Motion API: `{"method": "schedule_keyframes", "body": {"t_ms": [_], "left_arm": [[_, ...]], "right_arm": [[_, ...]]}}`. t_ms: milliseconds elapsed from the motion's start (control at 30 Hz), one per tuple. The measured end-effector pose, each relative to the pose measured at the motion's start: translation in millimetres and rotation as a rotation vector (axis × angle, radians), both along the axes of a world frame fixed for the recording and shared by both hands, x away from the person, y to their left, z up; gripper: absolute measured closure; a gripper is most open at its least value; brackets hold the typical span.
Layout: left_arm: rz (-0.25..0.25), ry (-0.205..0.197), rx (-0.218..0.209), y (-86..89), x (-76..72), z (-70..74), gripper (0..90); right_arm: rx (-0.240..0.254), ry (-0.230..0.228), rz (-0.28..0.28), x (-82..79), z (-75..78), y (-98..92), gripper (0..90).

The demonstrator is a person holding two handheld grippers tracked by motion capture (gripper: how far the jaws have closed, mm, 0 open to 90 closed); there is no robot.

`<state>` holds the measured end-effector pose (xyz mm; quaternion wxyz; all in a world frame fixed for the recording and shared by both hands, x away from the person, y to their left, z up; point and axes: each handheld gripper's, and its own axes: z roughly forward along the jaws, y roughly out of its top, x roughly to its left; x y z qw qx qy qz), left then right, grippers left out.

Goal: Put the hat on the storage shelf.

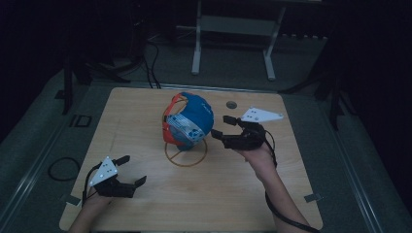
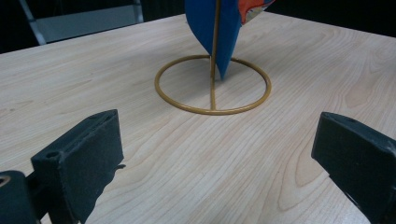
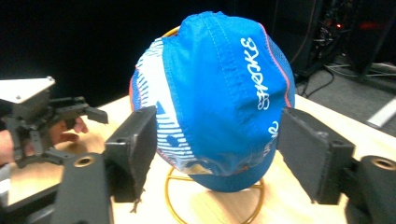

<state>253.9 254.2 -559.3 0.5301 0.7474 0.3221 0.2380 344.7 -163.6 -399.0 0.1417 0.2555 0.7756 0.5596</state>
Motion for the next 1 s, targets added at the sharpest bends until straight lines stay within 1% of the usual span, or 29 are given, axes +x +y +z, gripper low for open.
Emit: {"method": "schedule_keyframes", "body": {"t_ms": [33, 67, 133, 167, 200, 233, 267, 333, 367, 433, 500, 633, 800, 867, 1000], "left_arm": [[0.000, -0.001, -0.003, -0.2, -0.2, 0.0, 2.4], [-0.002, 0.000, -0.003, 0.0, -0.2, 0.0, 2.4], [-0.002, 0.000, 0.001, 0.1, 0.0, -0.1, 2.4], [-0.002, 0.001, 0.000, 0.1, 0.0, -0.2, 2.4], [-0.002, 0.001, -0.005, 0.0, 0.1, -0.3, 2.4], [0.000, 0.001, -0.005, -0.2, 0.0, -0.2, 2.4], [-0.002, 0.000, -0.004, -0.3, -0.2, -0.1, 2.4], [-0.004, -0.002, -0.004, -0.2, -0.4, -0.1, 2.4], [-0.004, -0.001, 0.000, -0.3, -0.5, -0.1, 2.4], [-0.006, 0.000, -0.006, -0.1, -0.6, -0.5, 2.4], [-0.004, 0.000, -0.006, -0.2, -0.5, -0.7, 2.4], [-0.005, 0.001, -0.010, -0.4, -0.6, -0.8, 2.4], [-0.002, 0.003, -0.004, -0.2, -0.7, -1.9, 2.4], [-0.004, 0.004, -0.010, -0.1, -0.9, -2.0, 2.4], [-0.005, 0.003, -0.007, 0.1, -1.3, -2.4, 2.4]], "right_arm": [[0.010, 0.004, 0.002, -0.8, -2.4, -2.4, 24.1], [0.007, 0.003, 0.016, -1.7, -5.0, -4.0, 18.2], [0.021, 0.004, 0.013, -3.7, -10.9, -7.6, 17.8], [0.020, 0.007, 0.017, -4.5, -14.7, -9.2, 15.8], [0.009, 0.009, 0.029, -5.1, -18.7, -10.2, 14.0], [0.005, 0.010, 0.030, -6.1, -23.2, -11.6, 14.2], [0.015, 0.003, 0.037, -6.7, -28.6, -13.1, 14.1], [0.013, 0.019, 0.052, -8.0, -39.2, -15.1, 14.0], [0.004, 0.025, 0.055, -8.5, -44.3, -16.0, 14.0], [-0.010, 0.043, 0.060, -8.7, -53.8, -17.8, 14.0], [-0.013, 0.057, 0.054, -8.5, -62.0, -20.4, 14.0], [-0.017, 0.074, 0.054, -7.2, -75.8, -25.5, 14.0], [-0.043, 0.081, 0.062, -7.3, -92.1, -29.5, 14.0], [-0.054, 0.086, 0.059, -7.0, -99.1, -31.4, 14.1], [-0.076, 0.093, 0.053, -5.9, -111.0, -35.9, 14.2]]}}
